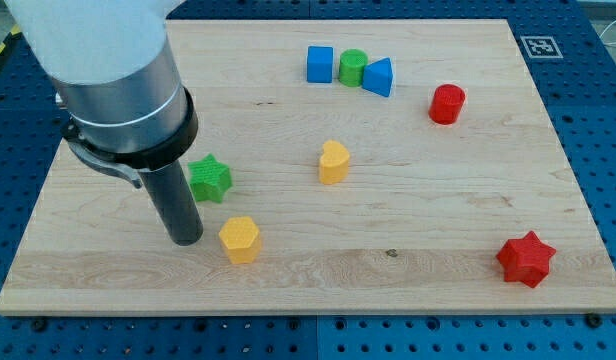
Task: Slide the green star slightly up
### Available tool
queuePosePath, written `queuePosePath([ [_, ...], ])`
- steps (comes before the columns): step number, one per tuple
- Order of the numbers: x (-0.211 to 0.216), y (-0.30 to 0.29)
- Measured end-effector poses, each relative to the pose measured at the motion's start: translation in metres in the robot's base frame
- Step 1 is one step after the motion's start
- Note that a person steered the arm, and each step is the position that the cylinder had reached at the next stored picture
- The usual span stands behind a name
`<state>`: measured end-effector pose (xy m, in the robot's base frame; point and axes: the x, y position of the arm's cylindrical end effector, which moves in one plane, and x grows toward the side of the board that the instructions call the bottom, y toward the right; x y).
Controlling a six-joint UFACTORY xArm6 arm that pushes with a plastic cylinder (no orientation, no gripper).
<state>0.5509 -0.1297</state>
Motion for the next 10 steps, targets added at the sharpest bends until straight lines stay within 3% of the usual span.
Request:
queuePosePath([
  [4, -0.037, 0.0],
  [10, -0.044, 0.023],
])
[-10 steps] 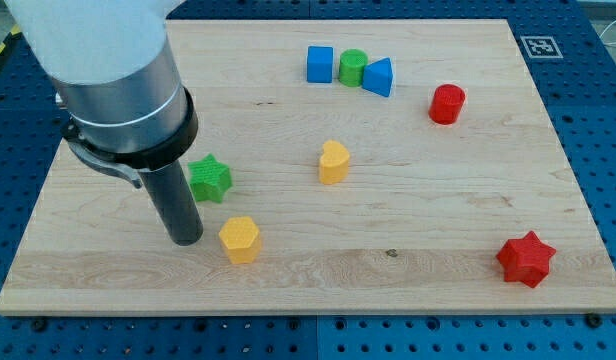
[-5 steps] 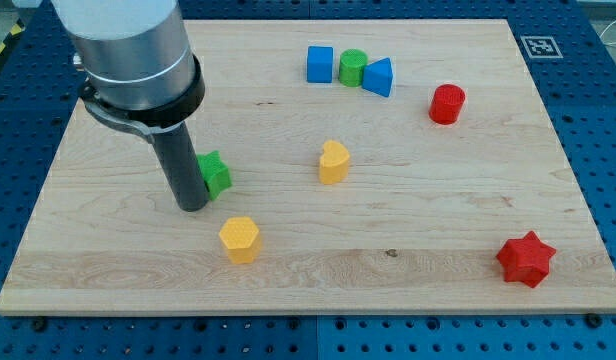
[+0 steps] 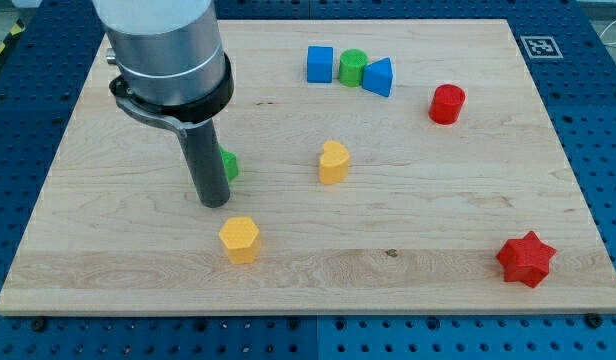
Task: Slide the green star slightly up
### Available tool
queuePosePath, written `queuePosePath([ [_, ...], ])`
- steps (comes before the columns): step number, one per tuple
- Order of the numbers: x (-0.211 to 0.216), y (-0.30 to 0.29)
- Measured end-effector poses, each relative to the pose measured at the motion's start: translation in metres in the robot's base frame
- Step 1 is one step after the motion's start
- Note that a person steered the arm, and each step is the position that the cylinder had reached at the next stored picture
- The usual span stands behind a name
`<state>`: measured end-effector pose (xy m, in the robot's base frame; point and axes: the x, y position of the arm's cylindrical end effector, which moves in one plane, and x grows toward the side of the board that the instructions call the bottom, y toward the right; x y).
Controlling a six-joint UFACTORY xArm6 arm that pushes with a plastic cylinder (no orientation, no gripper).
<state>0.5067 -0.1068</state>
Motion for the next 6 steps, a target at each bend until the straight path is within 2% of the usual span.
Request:
queuePosePath([
  [3, -0.01, 0.01],
  [5, -0.032, 0.01],
  [6, -0.039, -0.005],
])
